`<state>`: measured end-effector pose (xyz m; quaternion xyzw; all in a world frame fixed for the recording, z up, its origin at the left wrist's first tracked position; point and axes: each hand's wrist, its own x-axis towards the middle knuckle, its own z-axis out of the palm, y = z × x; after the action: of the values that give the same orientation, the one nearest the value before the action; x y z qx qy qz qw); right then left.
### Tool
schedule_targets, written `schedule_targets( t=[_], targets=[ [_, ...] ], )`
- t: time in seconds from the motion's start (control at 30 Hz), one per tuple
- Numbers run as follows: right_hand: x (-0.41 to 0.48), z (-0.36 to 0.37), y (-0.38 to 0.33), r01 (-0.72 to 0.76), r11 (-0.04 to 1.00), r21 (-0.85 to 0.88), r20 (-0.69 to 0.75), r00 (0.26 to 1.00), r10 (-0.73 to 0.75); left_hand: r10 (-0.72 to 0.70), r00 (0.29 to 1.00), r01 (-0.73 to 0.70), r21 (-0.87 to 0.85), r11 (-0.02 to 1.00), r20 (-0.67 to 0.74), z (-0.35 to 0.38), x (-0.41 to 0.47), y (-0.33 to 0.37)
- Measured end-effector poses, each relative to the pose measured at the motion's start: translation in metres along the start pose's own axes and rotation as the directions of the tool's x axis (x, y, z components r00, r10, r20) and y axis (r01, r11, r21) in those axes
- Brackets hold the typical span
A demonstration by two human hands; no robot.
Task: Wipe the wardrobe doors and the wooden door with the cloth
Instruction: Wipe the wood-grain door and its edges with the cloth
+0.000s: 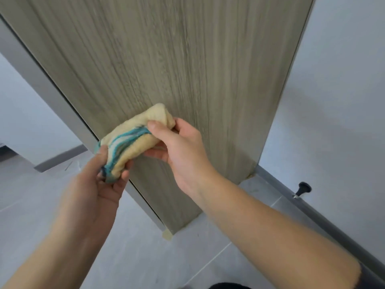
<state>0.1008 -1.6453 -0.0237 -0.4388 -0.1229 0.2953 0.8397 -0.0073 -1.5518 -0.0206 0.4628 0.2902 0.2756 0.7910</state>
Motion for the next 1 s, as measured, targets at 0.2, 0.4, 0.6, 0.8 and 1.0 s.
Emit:
schedule_targets(
  t=[0.2, 0.4, 0.6, 0.8, 1.0],
  targets=[
    [-0.020, -0.063, 0.018, -0.164, 0.986, 0.037, -0.025, 0.986, 0.165, -0.146, 0.987, 0.141, 0.069, 0.988, 0.065, 0.005, -0.012, -0.050],
    [-0.011, -0.151, 0.092, -0.486, 0.874, 0.017, -0.283, 0.836, 0.471, -0.451, 0.891, 0.449, 0.234, 0.862, -0.049, -0.024, 0.022, -0.167],
    [0.024, -0.226, 0.193, -0.674, 0.739, 0.008, -0.538, 0.620, 0.572, -0.664, 0.726, 0.687, 0.222, 0.692, -0.179, -0.051, 0.074, -0.269],
    [0.052, -0.274, 0.265, -0.756, 0.654, 0.027, -0.657, 0.480, 0.582, -0.755, 0.584, 0.800, 0.058, 0.597, -0.297, -0.073, 0.111, -0.347],
    [0.076, -0.289, 0.293, -0.816, 0.578, -0.003, -0.701, 0.414, 0.581, -0.810, 0.478, 0.826, -0.139, 0.547, -0.340, -0.084, 0.135, -0.386]
  ],
)
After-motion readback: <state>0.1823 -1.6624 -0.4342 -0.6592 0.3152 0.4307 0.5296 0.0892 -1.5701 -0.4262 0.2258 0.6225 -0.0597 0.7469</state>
